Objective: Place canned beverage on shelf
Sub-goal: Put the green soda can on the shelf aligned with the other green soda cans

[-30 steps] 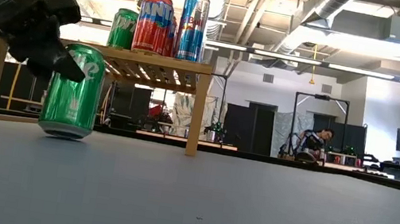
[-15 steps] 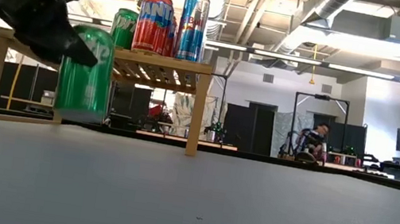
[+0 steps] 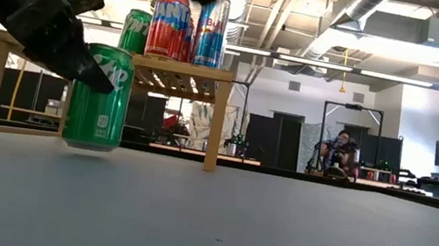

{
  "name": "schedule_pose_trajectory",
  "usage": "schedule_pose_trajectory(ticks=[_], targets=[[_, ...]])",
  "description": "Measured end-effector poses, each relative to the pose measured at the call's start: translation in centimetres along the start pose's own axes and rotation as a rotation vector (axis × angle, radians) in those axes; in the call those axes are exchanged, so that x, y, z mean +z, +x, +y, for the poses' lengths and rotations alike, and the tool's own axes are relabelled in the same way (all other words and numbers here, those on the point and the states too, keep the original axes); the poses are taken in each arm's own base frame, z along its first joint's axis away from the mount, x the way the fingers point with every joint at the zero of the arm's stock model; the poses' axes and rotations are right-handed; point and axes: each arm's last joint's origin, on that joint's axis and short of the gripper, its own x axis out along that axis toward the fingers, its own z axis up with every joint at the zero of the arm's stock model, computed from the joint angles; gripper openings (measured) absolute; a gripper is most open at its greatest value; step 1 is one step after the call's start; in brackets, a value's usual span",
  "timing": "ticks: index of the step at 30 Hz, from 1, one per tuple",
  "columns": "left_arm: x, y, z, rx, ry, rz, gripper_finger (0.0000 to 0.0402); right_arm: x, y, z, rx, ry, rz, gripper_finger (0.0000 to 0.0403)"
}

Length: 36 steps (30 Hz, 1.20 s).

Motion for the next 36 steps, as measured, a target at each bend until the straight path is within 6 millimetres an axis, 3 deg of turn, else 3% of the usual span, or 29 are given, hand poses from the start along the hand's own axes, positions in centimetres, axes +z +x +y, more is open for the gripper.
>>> schedule_pose_trajectory(ticks=[7,10,15,19,26,36], targets=[[0.0,0.0,0.0,-0.006,-0.002,0.0,0.0298,-2.9,2.6,1.5,-0.085,0.062,0.002,0.0329],[0.0,0.0,0.0,-0.006,-0.002,0.0,0.0298,-4.4,2.8,1.7,-0.206,0.073,-0.004,0.0329],[0.0,0.0,0.0,-0.007,-0.002,0.001,0.0298,-7.7,0.7,1.2,-0.487,0.243,-0.113,0.0329],[0.0,0.0,-0.1,-0.015,-0.001,0.007,0.0298,-9.5,-1.4,0.5,-0.504,0.423,-0.198,0.0329],[-0.1,0.0,-0.1,-0.028,-0.001,0.013,0.0298,-10.1,-3.0,0.5,-0.481,0.469,-0.237,0.0329],[-0.2,0.0,-0.1,-0.044,0.009,0.027,0.0298,-9.9,-1.7,-0.6,-0.396,0.516,-0.158,0.0329]])
